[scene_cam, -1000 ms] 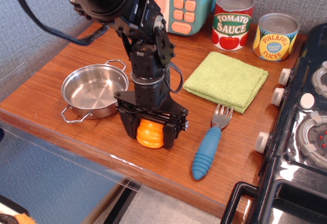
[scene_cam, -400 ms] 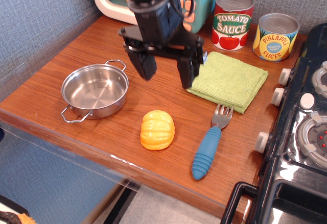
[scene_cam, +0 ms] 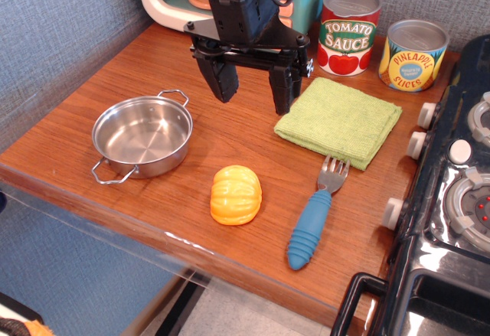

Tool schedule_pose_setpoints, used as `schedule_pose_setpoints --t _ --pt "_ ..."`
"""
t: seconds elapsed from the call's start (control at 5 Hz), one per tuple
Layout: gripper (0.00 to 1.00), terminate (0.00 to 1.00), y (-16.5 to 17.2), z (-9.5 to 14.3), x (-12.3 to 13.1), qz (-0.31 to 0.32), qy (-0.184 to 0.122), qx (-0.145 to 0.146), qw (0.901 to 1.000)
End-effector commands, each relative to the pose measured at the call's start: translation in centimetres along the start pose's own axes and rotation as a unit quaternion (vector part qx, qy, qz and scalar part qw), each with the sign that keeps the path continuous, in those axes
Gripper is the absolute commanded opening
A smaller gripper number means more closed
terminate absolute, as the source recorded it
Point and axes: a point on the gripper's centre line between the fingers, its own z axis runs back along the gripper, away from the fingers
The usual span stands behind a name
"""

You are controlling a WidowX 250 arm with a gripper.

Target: Move the orange between the silver pot and the blue fork.

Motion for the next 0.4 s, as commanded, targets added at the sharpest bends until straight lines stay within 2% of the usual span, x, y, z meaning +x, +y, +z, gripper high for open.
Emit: schedule_pose_setpoints --t 0.0,0.2 --pt "1.00 0.00 0.12 0.95 0.19 -0.013 -0.005 0.026 0.9996" --pt "1.00 1.00 0.12 0.95 0.19 -0.013 -0.005 0.026 0.9996"
